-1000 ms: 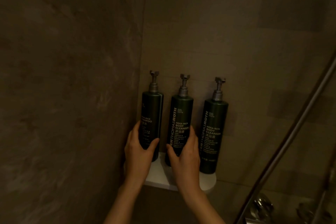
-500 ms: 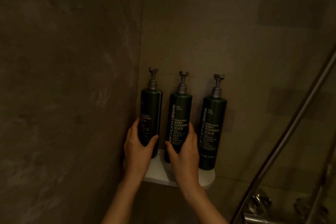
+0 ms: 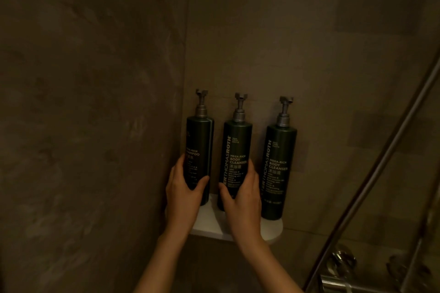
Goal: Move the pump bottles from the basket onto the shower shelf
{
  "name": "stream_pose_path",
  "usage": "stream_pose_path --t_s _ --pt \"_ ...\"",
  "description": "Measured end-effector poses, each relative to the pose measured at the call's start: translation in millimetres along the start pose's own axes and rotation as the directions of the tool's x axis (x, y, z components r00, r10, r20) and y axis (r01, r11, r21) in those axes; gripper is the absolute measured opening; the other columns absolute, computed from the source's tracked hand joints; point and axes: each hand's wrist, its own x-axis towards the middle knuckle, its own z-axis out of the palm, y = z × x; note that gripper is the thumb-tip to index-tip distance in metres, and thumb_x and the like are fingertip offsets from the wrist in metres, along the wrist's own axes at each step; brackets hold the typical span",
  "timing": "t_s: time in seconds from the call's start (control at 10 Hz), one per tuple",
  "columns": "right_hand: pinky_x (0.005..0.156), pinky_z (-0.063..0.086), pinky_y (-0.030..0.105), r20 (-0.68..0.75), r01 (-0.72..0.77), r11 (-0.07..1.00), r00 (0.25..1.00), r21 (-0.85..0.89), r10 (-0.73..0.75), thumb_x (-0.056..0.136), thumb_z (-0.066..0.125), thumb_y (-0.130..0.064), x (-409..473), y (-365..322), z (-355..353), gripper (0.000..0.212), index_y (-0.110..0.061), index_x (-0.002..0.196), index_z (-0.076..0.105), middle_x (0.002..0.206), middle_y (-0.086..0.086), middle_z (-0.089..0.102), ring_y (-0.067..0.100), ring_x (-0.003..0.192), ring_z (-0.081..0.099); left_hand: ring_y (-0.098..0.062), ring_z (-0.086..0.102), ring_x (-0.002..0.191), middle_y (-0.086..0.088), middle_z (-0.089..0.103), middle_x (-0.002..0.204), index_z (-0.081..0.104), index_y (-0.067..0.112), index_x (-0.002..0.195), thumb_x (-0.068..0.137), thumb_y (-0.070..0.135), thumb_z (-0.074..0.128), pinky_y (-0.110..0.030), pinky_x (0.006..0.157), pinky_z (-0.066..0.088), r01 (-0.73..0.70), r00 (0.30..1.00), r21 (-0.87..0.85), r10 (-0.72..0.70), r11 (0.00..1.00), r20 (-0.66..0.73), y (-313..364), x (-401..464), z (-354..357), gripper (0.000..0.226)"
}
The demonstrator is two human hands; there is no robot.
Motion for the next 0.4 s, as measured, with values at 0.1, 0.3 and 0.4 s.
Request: stream_pose_path --t_s 0.1,0.3,0.4 --pt "0.108 0.037 0.04 0.009 0.004 1.0 1.0 0.01 -0.004 0.084 0.066 -0.029 0.0 0.9 -0.4 0.08 -0.016 0.147 0.019 0.145 0.006 0.037 0.017 0.133 0.037 -0.013 0.047 0.124 0.0 0.049 0.137 0.036 0.024 0.142 0.08 0.015 0.071 -0.04 0.103 0.042 -0.014 1.0 0.011 0.014 1.0 0.005 1.5 -1.1 0.1 0.072" --pt "0.112 0.03 0.035 0.019 0.01 0.997 1.0 0.076 -0.011 0.087 0.062 -0.033 -6.5 -3.5 -3.6 0.078 -0.015 0.148 0.016 0.149 0.005 0.031 0.013 0.135 0.03 -0.008 0.041 0.124 0.001 0.04 0.142 0.031 0.021 0.144 0.087 0.022 0.063 -0.026 0.1 0.035 -0.066 0.997 0.066 0.068 0.996 -0.037 8.9 -14.2 -5.8 0.065" --pt "0.116 0.022 0.033 0.02 0.046 0.993 0.999 0.108 -0.048 0.091 0.056 -0.031 -17.5 -8.8 -10.6 0.073 -0.016 0.149 0.015 0.153 0.002 0.024 0.011 0.14 0.022 0.0 0.031 0.123 0.007 0.035 0.141 0.029 0.019 0.145 0.092 0.022 0.056 -0.022 0.102 0.028 -0.118 0.991 0.155 0.127 0.981 -0.051 17.4 -26.6 -9.8 0.06"
